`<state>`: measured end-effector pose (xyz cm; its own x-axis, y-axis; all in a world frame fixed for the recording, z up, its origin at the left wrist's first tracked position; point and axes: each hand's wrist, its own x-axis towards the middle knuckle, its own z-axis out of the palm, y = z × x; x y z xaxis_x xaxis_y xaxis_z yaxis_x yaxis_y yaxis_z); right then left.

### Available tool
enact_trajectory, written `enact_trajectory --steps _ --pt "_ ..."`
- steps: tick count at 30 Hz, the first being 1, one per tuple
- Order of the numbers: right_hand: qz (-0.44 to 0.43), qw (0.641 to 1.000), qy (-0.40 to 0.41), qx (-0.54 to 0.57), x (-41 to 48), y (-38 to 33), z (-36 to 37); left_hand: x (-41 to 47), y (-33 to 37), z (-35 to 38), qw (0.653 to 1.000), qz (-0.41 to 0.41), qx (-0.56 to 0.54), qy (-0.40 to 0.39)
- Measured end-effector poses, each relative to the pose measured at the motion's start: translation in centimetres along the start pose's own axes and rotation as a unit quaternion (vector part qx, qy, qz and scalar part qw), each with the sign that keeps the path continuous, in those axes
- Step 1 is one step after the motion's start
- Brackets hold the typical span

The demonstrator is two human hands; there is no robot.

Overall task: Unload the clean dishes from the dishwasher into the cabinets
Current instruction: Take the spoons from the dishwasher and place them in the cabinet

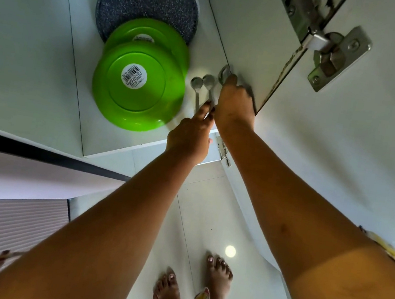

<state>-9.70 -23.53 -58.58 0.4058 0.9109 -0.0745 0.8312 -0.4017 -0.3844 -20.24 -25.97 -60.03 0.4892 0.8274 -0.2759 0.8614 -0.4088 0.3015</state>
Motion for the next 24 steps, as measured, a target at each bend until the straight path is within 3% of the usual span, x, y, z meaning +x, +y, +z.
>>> enact_trajectory --steps 8,17,24 --pt "0.014 0.999 0.001 0.049 0.4 0.1 0.6 0.0 0.1 0.1 1.0 -0.004 0.011 0.001" --pt "0.007 0.999 -0.013 0.036 0.3 0.3 1.3 0.0 0.0 0.4 1.0 -0.01 0.006 0.006" --pt "-0.005 0.999 -0.049 0.005 1.1 -0.2 0.7 -0.8 -0.1 1.0 0.998 -0.029 -0.008 0.053"
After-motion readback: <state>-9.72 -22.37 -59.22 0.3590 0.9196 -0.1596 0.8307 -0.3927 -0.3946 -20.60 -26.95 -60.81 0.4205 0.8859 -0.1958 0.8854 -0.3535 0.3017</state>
